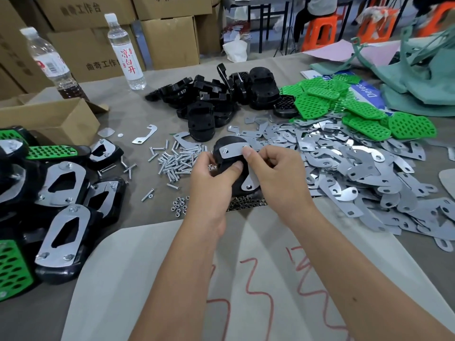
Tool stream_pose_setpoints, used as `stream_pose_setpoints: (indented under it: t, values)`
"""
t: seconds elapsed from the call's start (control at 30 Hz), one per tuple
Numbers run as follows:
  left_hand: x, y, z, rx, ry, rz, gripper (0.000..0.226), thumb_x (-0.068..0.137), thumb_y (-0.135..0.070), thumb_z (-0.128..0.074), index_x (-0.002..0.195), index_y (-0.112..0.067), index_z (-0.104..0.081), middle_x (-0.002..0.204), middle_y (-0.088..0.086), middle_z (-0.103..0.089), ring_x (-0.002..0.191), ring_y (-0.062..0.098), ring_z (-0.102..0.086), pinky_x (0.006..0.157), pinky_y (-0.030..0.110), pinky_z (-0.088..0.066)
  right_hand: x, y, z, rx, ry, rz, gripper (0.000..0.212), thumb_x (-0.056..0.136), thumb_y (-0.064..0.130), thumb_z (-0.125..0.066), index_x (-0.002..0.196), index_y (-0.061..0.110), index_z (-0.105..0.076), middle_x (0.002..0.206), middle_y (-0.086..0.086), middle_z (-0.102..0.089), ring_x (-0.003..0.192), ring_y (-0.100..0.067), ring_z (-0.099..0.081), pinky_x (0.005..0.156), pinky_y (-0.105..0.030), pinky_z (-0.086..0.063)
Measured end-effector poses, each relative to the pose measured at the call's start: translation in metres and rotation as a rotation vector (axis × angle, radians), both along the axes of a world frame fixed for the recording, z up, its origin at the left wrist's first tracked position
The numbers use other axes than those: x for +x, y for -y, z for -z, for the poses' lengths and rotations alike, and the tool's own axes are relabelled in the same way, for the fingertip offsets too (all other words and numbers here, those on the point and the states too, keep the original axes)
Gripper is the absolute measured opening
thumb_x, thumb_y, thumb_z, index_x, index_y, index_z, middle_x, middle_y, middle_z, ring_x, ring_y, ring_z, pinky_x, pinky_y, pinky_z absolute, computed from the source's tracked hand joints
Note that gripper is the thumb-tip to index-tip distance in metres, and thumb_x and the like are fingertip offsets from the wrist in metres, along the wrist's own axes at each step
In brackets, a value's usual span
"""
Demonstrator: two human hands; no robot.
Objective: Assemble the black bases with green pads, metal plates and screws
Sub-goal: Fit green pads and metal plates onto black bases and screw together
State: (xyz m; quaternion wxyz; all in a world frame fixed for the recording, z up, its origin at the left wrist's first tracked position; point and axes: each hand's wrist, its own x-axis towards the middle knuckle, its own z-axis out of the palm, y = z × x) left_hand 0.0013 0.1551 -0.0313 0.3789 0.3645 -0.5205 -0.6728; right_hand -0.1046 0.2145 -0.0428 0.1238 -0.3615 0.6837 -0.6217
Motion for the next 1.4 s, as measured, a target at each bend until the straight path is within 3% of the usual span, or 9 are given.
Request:
stream_pose_setpoints:
  t: [0.1, 0.23, 0.57, 0.77, 1.0, 1.17, 1.27, 1.33, 1.4]
  values:
    - [0.004, -0.002, -0.002, -0.103, 0.077, 0.092, 0.016, 0.097, -0.011, -0.07, 0.108, -0.022, -0.067, 0.105, 0.007, -0.077, 0.09, 0.025, -0.078, 0.069, 0.044, -0.065, -0.004, -0.002, 0.001, -0.012, -0.014, 0.069, 0.055, 0.097, 0.036, -0.071, 0.059, 0.007, -0.044, 0.051, 0.004, -0.035, 0.052, -0.014, -0.031, 0.051, -0.033, -0.034]
    - [0.006, -0.001, -0.001, -0.1, 0.092, 0.126, 0.016, 0.097, -0.014, -0.07, 0.108, -0.026, -0.07, 0.107, 0.003, -0.076, 0.089, 0.025, -0.078, 0.065, 0.042, -0.065, -0.004, -0.003, 0.001, -0.032, -0.026, 0.08, 0.052, 0.097, 0.033, -0.072, 0.056, 0.017, -0.044, 0.049, 0.012, -0.033, 0.05, -0.009, -0.029, 0.051, -0.025, -0.027]
    - [0.0, -0.002, 0.007, -0.195, 0.139, 0.073, 0.012, 0.097, -0.02, -0.071, 0.106, -0.027, -0.066, 0.089, 0.004, -0.076, 0.066, 0.013, -0.075, 0.051, 0.024, -0.056, -0.004, -0.002, 0.002, -0.077, 0.066, 0.104, 0.054, 0.096, 0.034, -0.073, 0.062, 0.001, -0.048, 0.052, 0.002, -0.039, 0.053, -0.015, -0.033, 0.054, -0.032, -0.03]
    - [-0.005, -0.006, 0.01, -0.35, 0.171, 0.087, 0.009, 0.097, -0.02, -0.065, 0.103, -0.025, -0.061, 0.09, 0.004, -0.072, 0.078, 0.022, -0.069, 0.07, 0.046, -0.058, -0.007, -0.002, 0.007, -0.064, 0.161, 0.145, 0.054, 0.095, 0.041, -0.071, 0.053, 0.016, -0.049, 0.048, 0.005, -0.042, 0.048, -0.014, -0.034, 0.05, -0.026, -0.031]
    - [-0.007, -0.01, 0.011, -0.32, 0.126, 0.114, 0.012, 0.096, -0.019, -0.063, 0.107, -0.025, -0.062, 0.097, 0.007, -0.073, 0.077, 0.018, -0.067, 0.071, 0.041, -0.055, -0.007, -0.003, 0.006, -0.075, 0.102, 0.188, 0.053, 0.093, 0.044, -0.071, 0.054, 0.018, -0.046, 0.045, 0.013, -0.038, 0.047, -0.01, -0.031, 0.048, -0.024, -0.03]
    - [-0.002, -0.006, 0.009, -0.187, 0.05, 0.07, 0.006, 0.098, -0.028, -0.067, 0.101, -0.034, -0.068, 0.1, 0.002, -0.078, 0.095, 0.027, -0.076, 0.087, 0.058, -0.06, -0.008, -0.003, 0.001, -0.027, 0.271, 0.049, 0.041, 0.09, 0.041, -0.078, 0.074, 0.009, -0.059, 0.066, -0.016, -0.061, 0.047, -0.016, -0.049, 0.045, -0.028, -0.04]
    - [0.0, -0.001, 0.009, -0.221, 0.058, 0.063, 0.003, 0.101, -0.036, -0.066, 0.099, -0.034, -0.067, 0.091, -0.002, -0.079, 0.084, 0.02, -0.077, 0.075, 0.042, -0.062, -0.01, -0.007, -0.006, 0.006, 0.388, -0.134, 0.013, 0.096, 0.031, -0.073, 0.09, 0.021, -0.069, 0.074, -0.001, -0.068, 0.05, -0.009, -0.058, 0.041, -0.025, -0.045]
    - [0.001, -0.001, 0.008, -0.264, 0.085, 0.075, 0.007, 0.1, -0.043, -0.065, 0.1, -0.036, -0.066, 0.085, -0.004, -0.078, 0.075, 0.014, -0.073, 0.066, 0.03, -0.055, -0.01, -0.008, -0.007, 0.015, 0.343, -0.232, 0.013, 0.1, 0.025, -0.068, 0.09, 0.024, -0.075, 0.066, 0.005, -0.066, 0.054, -0.009, -0.061, 0.049, -0.029, -0.048]
    - [-0.001, -0.001, 0.007, -0.292, 0.095, 0.047, 0.012, 0.095, -0.047, -0.068, 0.101, -0.036, -0.067, 0.086, 0.001, -0.077, 0.078, 0.02, -0.074, 0.067, 0.032, -0.057, -0.008, -0.008, -0.007, -0.025, 0.338, -0.242, 0.006, 0.098, 0.02, -0.07, 0.096, 0.022, -0.075, 0.067, 0.007, -0.069, 0.058, -0.009, -0.064, 0.055, -0.029, -0.051]
